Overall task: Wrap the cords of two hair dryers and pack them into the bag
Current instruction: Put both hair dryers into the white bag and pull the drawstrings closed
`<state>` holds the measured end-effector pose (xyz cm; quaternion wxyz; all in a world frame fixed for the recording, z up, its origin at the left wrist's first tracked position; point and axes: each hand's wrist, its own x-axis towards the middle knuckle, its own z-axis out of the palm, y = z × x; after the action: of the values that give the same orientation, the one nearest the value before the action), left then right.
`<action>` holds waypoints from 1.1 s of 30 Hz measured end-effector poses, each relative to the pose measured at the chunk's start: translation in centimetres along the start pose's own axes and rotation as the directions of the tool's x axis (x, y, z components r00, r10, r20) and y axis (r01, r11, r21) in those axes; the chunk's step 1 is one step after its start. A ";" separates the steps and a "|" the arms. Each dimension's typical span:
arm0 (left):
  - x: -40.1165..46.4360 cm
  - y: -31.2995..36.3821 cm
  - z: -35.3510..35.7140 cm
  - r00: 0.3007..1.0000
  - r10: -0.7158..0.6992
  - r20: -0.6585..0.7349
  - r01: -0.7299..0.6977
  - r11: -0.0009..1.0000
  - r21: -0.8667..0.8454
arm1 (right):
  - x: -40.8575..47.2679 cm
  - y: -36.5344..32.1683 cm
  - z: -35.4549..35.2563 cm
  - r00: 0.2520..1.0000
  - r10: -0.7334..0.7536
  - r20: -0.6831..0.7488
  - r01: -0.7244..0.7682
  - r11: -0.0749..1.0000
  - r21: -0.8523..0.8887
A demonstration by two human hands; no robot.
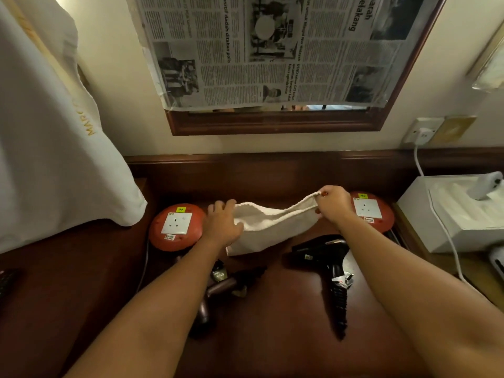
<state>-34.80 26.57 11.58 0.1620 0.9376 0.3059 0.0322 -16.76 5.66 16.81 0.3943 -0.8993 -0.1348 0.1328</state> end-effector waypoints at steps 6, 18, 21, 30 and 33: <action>-0.2 6.5 3.1 0.976 0.215 0.047 -0.213 0.976 -0.046 | -1.3 1.2 2.0 0.994 0.001 0.109 -0.012 0.995 0.100; 1.3 10.9 5.6 0.930 0.314 0.191 -0.257 0.927 -0.271 | -2.9 6.9 -0.7 0.977 0.100 0.191 -0.160 0.931 0.329; 1.0 11.2 6.0 0.941 0.246 0.233 -0.171 0.938 -0.301 | -4.4 12.6 0.2 0.941 0.336 0.037 -0.336 0.917 0.214; -1.9 10.3 8.2 0.949 0.152 0.278 -0.037 0.924 -0.380 | -7.9 20.9 6.7 0.731 0.676 0.088 -0.682 0.729 0.063; -2.7 10.5 8.5 0.951 0.130 0.281 0.001 0.907 -0.421 | -7.4 20.7 7.4 0.715 0.697 0.050 -0.696 0.702 0.150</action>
<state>-29.72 14.57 7.00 0.4017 0.8849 0.2318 -0.0421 -23.31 -5.43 -2.52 0.3857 -0.8500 0.2279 0.2771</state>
